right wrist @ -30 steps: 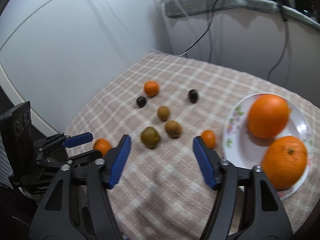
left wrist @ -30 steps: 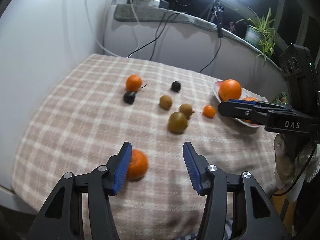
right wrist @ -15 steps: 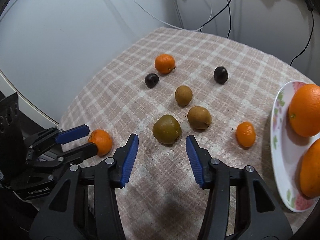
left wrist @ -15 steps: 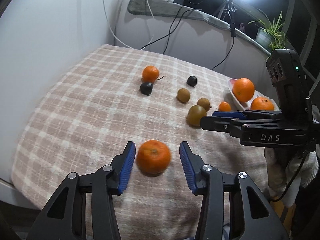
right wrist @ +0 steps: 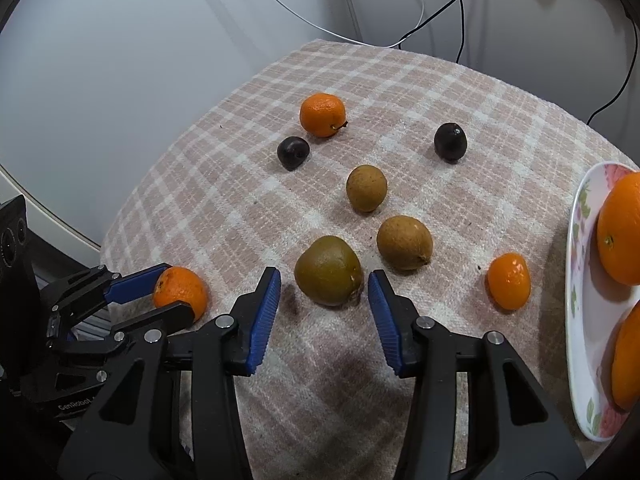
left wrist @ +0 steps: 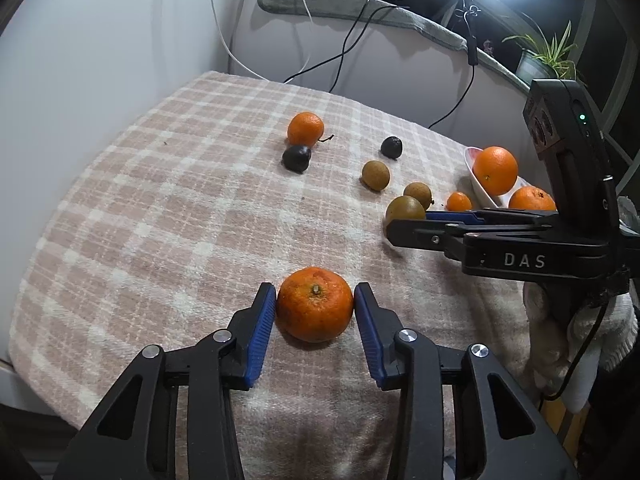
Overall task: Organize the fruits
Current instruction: 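Close the right gripper on the brown kiwi while the left gripper holds a tangerine, then carry the kiwi and the tangerine in both grippers over the white plate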
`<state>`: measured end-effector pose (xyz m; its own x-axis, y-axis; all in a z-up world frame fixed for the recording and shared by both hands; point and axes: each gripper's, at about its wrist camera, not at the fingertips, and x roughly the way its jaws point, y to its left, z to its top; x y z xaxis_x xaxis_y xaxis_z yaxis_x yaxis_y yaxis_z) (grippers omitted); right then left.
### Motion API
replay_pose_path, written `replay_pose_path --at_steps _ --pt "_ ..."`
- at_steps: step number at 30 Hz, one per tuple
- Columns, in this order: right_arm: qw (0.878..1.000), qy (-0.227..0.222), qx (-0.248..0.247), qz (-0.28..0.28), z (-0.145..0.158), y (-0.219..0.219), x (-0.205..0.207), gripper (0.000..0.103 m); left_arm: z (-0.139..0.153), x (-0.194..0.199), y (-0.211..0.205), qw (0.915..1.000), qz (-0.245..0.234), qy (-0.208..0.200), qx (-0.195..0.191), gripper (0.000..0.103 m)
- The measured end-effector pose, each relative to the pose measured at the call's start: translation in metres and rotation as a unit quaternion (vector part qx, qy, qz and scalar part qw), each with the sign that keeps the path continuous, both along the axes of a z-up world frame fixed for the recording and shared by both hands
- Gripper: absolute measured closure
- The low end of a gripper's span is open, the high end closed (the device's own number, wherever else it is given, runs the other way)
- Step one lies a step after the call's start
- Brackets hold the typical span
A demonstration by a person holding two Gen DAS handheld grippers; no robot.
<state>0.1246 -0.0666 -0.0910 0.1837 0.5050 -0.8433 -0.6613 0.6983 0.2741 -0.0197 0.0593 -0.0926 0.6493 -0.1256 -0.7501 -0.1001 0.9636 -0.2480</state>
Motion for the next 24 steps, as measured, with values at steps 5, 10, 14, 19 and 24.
replay_pose_path --at_steps 5,10,14,19,24 --pt "1.000 -0.010 -0.011 0.001 -0.003 0.004 0.002 0.069 0.000 -0.001 0.000 1.0000 0.001 -0.003 -0.001 0.065" --pt "1.000 -0.012 -0.007 0.001 -0.002 0.003 0.000 0.072 0.002 0.000 0.000 1.0000 0.000 -0.006 -0.007 0.065" --pt "1.000 -0.012 0.001 -0.001 0.002 -0.003 -0.003 0.072 0.007 0.001 -0.004 0.9999 -0.006 -0.013 -0.008 0.065" --pt "1.000 -0.020 0.013 -0.007 0.013 -0.015 -0.006 0.073 0.014 0.006 -0.012 0.9995 -0.018 -0.023 -0.009 0.065" --pt "0.999 -0.031 0.023 -0.023 0.030 -0.036 -0.006 0.073 0.023 0.015 -0.026 0.9987 -0.037 -0.034 -0.013 0.065"
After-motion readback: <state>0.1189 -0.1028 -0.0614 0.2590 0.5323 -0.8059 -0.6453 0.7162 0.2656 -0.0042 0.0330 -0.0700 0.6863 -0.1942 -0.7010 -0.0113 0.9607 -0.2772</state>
